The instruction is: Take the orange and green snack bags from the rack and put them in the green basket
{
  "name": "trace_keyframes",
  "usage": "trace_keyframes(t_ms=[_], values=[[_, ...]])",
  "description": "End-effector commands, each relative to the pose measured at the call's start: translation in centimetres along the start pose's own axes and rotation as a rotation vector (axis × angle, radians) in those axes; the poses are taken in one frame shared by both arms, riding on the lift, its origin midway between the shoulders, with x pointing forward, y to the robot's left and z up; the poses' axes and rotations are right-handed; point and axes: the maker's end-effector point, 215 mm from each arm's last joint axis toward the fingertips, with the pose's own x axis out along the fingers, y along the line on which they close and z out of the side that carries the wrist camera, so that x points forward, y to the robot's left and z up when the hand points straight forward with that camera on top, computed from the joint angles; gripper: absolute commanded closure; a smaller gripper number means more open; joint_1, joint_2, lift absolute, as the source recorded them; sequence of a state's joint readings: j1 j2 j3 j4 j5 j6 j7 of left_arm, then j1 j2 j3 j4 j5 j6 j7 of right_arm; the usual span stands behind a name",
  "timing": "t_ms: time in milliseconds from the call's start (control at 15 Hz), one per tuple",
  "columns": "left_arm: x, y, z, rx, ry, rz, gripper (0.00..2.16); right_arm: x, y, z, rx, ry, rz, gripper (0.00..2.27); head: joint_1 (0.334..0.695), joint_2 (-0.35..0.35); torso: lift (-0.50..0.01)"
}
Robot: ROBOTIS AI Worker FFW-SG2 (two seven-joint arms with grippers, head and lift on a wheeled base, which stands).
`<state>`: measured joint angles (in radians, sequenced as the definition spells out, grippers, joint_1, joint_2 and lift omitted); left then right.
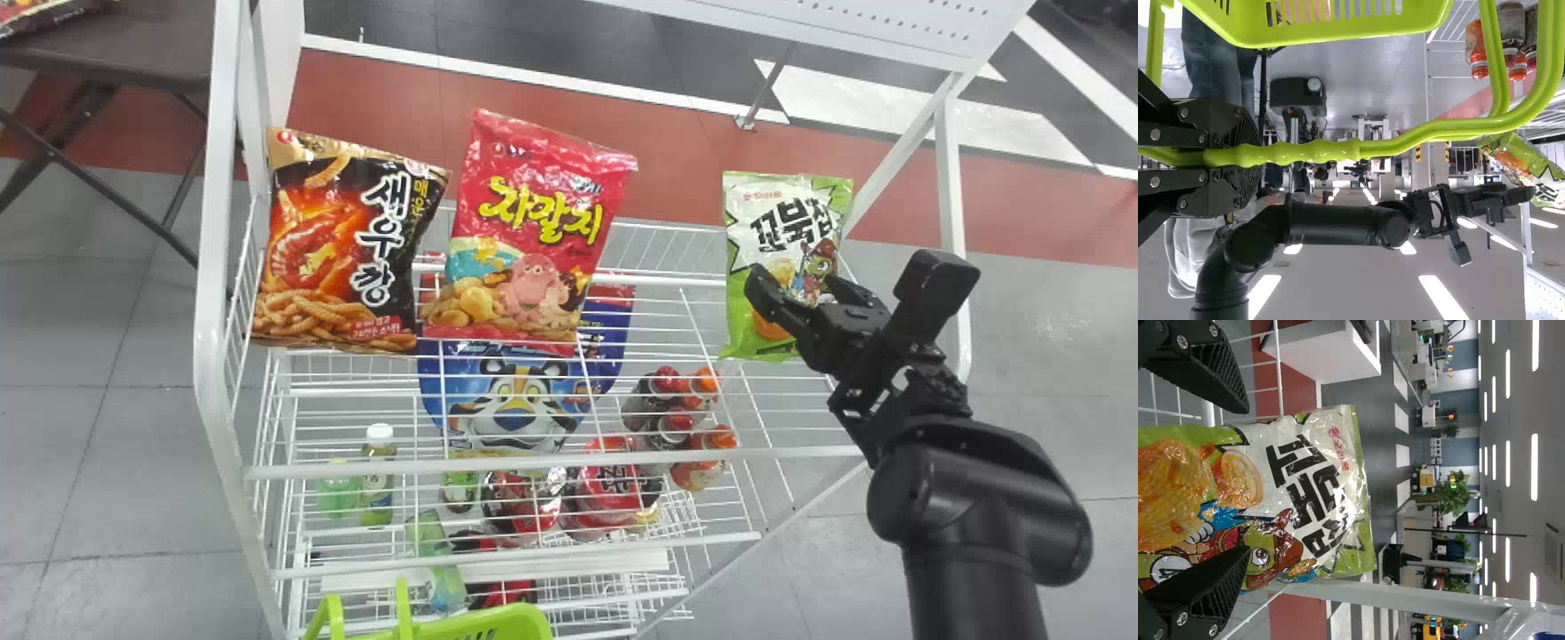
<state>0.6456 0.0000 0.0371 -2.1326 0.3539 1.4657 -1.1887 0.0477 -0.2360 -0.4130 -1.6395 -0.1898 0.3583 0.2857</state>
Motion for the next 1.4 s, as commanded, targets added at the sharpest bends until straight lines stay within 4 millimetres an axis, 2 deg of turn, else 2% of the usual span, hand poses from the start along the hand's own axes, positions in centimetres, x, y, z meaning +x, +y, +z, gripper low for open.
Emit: trace_keyframes(t_ms=[0,133,333,533,600,733,800,1067,1333], values=[[0.0,-0.1,0.2,0.004,-0.004,-0.001,2.12,1.0,-0.9,0.3,-0.01,0.007,-0.025,0.07,0.695,-0.35,0.0],[0.0,0.0,0.1,-0.001,-0.003,-0.002,2.12,1.8,-0.9,0.1,-0.013,0.016,-0.03,0.07,0.695,-0.35,0.0],[-0.1,0.0,0.1,-0.001,-0.005,0.0,2.12,2.8,-2.1,-0.6,-0.023,0.043,-0.051,0.07,0.695,-0.35,0.0],[0.1,0.2,0.2,0.002,0.0,0.005,2.12,3.1,-2.8,-2.4,-0.025,0.1,-0.055,0.21,0.695,-0.35,0.0],[0.1,0.2,0.3,0.004,0.0,0.007,2.12,3.2,-3.1,-2.9,-0.023,0.117,-0.051,0.49,0.695,-0.35,0.0],[0.1,0.3,0.4,0.005,0.0,0.011,2.12,3.0,-3.0,-3.2,-0.013,0.117,-0.048,1.95,0.695,-0.35,0.0],[0.1,0.3,0.4,0.005,0.0,0.013,2.12,2.8,-3.0,-2.9,-0.014,0.103,-0.046,2.13,0.695,-0.35,0.0],[0.2,0.3,0.4,0.003,0.002,0.012,2.12,1.9,-1.9,-2.0,-0.025,0.073,-0.024,2.21,0.695,-0.35,0.0],[0.2,0.3,0.4,0.002,0.002,0.01,2.12,1.5,-2.2,-1.5,-0.025,0.055,-0.033,2.23,0.695,-0.35,0.0]])
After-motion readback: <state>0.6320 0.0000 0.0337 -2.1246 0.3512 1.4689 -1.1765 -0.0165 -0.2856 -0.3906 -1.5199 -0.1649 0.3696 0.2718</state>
